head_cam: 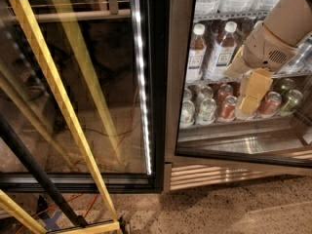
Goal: Close left fridge door
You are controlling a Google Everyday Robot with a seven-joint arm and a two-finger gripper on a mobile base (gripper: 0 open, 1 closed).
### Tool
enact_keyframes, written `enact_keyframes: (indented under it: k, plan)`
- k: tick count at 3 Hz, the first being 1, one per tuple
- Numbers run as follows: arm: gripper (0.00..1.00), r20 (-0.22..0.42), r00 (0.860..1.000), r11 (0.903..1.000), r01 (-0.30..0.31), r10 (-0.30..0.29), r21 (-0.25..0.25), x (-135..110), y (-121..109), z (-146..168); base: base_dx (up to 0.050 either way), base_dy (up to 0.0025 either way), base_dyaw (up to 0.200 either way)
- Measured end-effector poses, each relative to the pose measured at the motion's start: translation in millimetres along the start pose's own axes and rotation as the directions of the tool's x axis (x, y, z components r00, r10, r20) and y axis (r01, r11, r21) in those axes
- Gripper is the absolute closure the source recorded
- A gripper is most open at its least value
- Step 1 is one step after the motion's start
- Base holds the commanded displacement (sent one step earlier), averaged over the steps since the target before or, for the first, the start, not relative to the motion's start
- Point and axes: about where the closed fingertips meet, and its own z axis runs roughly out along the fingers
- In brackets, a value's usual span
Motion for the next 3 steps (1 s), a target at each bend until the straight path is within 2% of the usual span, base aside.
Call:
enact_keyframes:
  k: [2,3]
  plan:
    - [0.0,0.0,1.0,1.0,0.0,0.0,0.0,0.0,0.0,0.0,0.049,0.00001,0.0]
    - [0.0,0.0,1.0,1.0,0.0,0.0,0.0,0.0,0.0,0.0,-0.05,-0.00002,0.0]
